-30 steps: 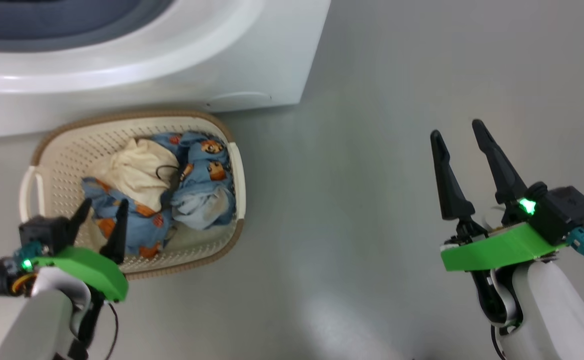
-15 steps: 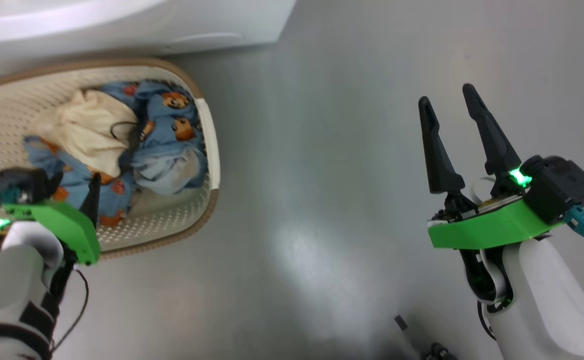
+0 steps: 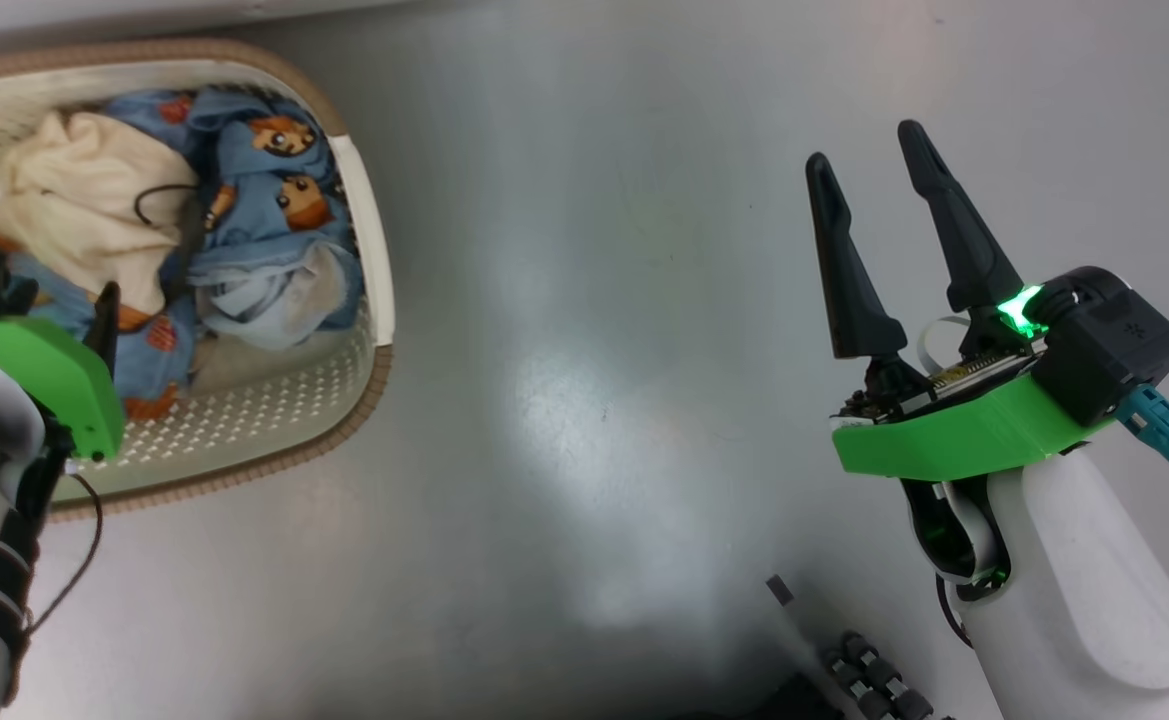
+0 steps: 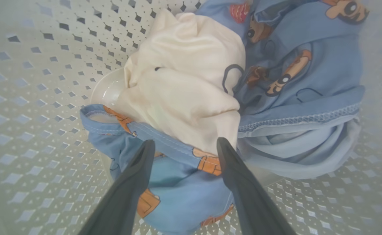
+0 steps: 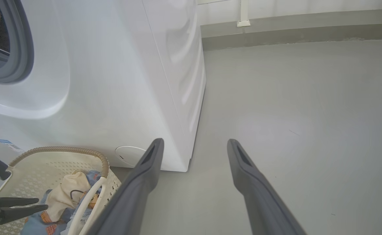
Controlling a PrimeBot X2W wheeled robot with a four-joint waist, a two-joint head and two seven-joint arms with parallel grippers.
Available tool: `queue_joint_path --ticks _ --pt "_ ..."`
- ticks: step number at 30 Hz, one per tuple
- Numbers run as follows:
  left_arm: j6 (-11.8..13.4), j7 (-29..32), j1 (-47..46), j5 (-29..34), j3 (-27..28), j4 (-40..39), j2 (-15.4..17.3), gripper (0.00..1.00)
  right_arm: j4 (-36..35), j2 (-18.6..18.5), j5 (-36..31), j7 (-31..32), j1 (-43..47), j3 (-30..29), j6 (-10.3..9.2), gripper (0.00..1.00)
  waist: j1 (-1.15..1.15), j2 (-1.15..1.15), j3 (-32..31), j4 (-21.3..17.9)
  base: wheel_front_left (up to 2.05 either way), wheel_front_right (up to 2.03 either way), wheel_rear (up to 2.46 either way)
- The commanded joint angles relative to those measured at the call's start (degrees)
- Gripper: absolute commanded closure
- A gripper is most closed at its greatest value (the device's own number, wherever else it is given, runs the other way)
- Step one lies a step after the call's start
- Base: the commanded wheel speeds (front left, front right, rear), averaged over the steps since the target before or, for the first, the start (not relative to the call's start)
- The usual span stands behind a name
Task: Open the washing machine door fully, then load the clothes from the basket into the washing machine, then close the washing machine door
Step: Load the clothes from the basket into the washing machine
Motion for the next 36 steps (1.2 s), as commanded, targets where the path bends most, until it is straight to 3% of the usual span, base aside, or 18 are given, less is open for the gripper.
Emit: queue_joint_path --ticks 1,23,26,27,36 --pt "0.4 0.2 0.1 -0.4 0.8 0.2 3.0 0.0 -1.7 0.5 -0.9 -0.4 1.2 1.4 0.25 0.0 0.0 0.0 1.1 -0.7 0.0 0.0 0.0" --pt "0.1 6.2 -3.5 -1.6 -1.1 0.9 5.6 0.0 -2.8 0.6 1.2 -0.4 1.5 3.4 0.25 0.0 0.0 0.0 3.4 -4.4 0.0 0.0 0.0" --pt "0.0 7.1 -3.4 -1.7 -1.7 0.9 5.8 0.78 -2.9 0.6 1.4 -0.4 1.6 3.6 0.25 0.0 0.0 0.0 3.3 -4.8 0.0 0.0 0.0" --pt "0.0 7.2 -3.3 -1.8 -1.9 0.9 5.8 1.0 -2.9 0.6 1.4 -0.4 1.6 3.6 0.25 0.0 0.0 0.0 3.1 -4.9 0.0 0.0 0.0" --pt "0.0 7.5 -1.6 -3.6 -2.6 0.9 5.5 1.0 -2.5 0.6 1.6 -0.4 2.2 3.5 0.25 0.0 0.0 0.0 0.7 -5.5 0.0 0.0 0.0"
